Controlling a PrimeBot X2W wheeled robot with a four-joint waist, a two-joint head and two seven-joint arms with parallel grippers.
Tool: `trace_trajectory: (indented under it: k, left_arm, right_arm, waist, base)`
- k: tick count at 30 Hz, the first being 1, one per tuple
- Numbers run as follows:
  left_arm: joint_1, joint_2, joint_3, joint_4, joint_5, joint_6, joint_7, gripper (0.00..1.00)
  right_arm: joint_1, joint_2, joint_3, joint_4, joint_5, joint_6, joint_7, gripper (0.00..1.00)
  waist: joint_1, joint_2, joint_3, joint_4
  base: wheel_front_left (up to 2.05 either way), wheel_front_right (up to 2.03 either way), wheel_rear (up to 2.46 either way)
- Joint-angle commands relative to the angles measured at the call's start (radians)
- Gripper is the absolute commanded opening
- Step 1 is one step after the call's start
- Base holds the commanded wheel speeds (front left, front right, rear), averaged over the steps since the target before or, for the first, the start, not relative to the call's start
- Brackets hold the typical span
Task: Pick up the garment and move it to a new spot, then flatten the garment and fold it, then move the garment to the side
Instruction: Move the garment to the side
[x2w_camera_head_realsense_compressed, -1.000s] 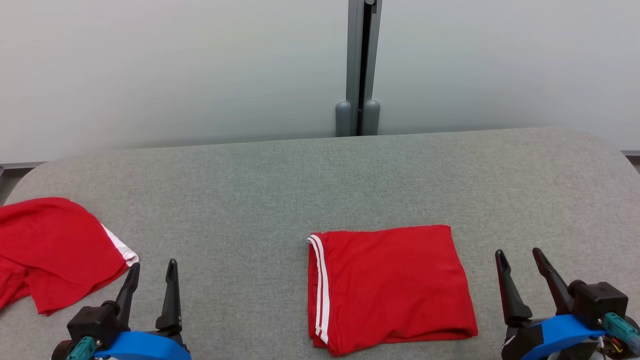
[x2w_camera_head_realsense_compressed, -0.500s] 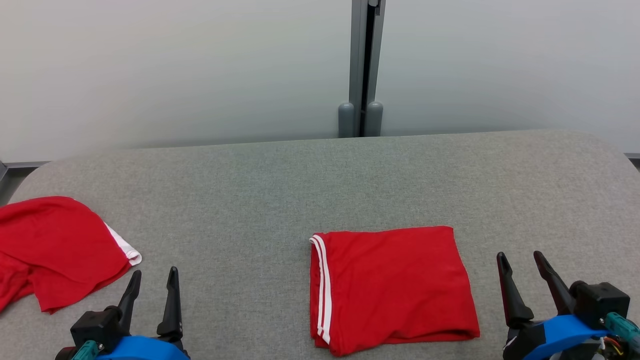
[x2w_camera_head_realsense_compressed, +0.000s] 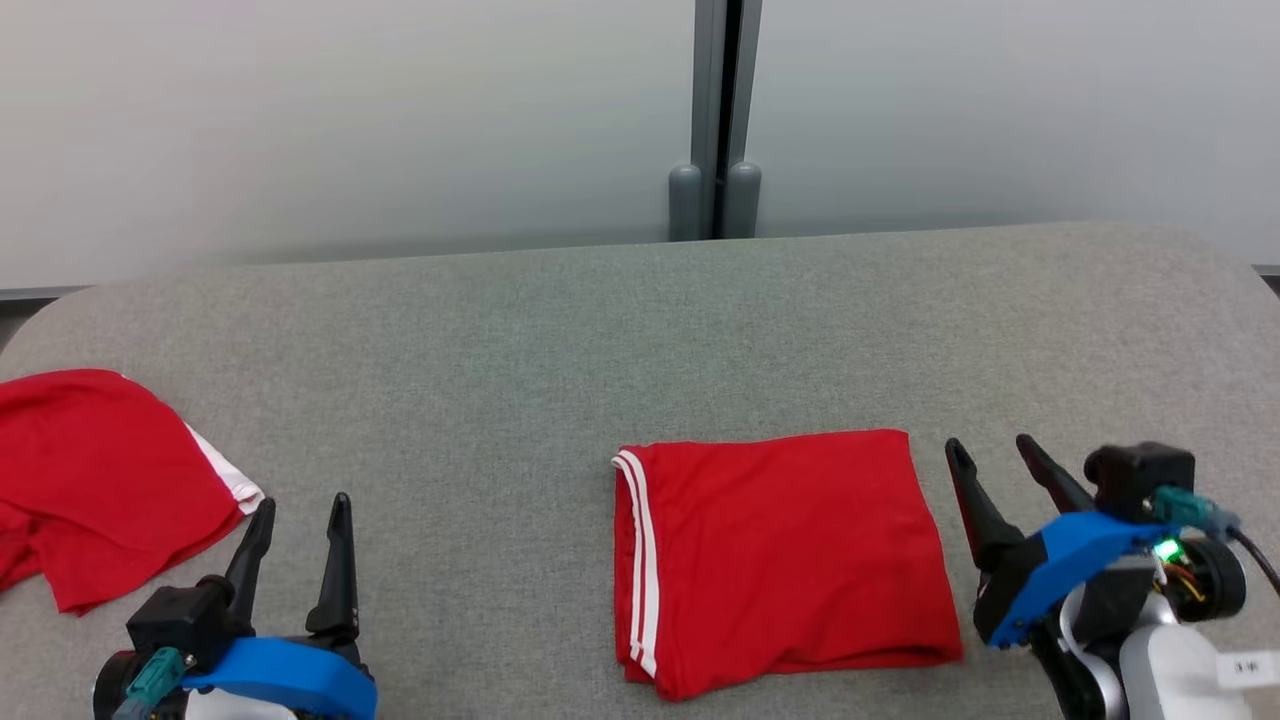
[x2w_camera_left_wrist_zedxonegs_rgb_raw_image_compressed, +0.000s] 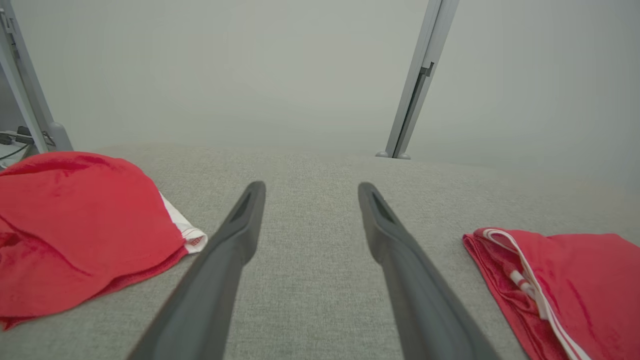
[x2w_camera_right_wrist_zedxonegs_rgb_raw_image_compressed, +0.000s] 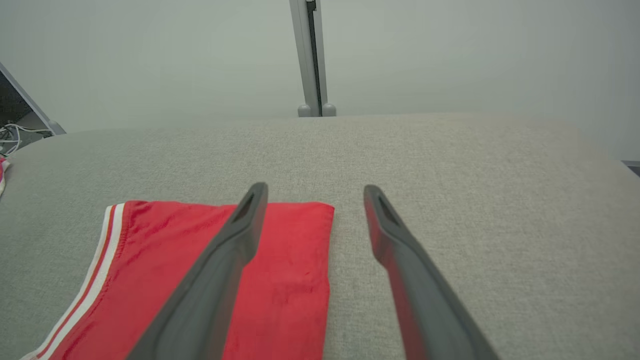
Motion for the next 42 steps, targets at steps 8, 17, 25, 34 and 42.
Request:
trace_trajectory:
  k: [8,17,25,34,42]
  left_arm:
    - [-0.077,0.013,-0.027,-0.036,0.008,-0.013,0.016,1.0]
    - [-0.116,0.01,-0.045,-0.047,0.011,-0.017,0.013,1.0]
    - [-0.104,0.01,-0.047,-0.046,0.002,-0.013,0.01,1.0]
    - [-0.115,0.022,-0.043,-0.072,0.0,-0.006,0.009,1.0]
    - [-0.149,0.047,-0.039,-0.122,0.008,0.004,0.016,1.0]
  right_arm:
    - [-0.175,-0.001,-0.025,0.147,-0.013,0.001,0.335,1.0]
    - [-0.214,-0.001,-0.081,0.322,-0.056,0.0,0.522,1.0]
    - [-0.18,0.01,-0.021,0.39,0.008,0.002,0.585,0.14]
    - [-0.327,-0.146,0.304,0.232,0.043,0.001,0.437,0.0]
    - [-0.566,-0.414,0.576,0.158,0.117,0.0,0.425,0.0]
  waist:
    - [-0.0001,0.0,0.087,0.053]
    - [-0.0001,0.0,0.126,0.099]
    - [-0.0001,0.0,0.13,0.085]
    - [-0.0001,0.0,0.164,-0.003]
    - [-0.0001,0.0,0.233,-0.141]
  base:
    - [0.0,0.0,0.0]
    - [0.0,0.0,0.0]
    - [0.0,0.0,0.0]
    - [0.0,0.0,0.0]
    - [0.0,0.0,0.0]
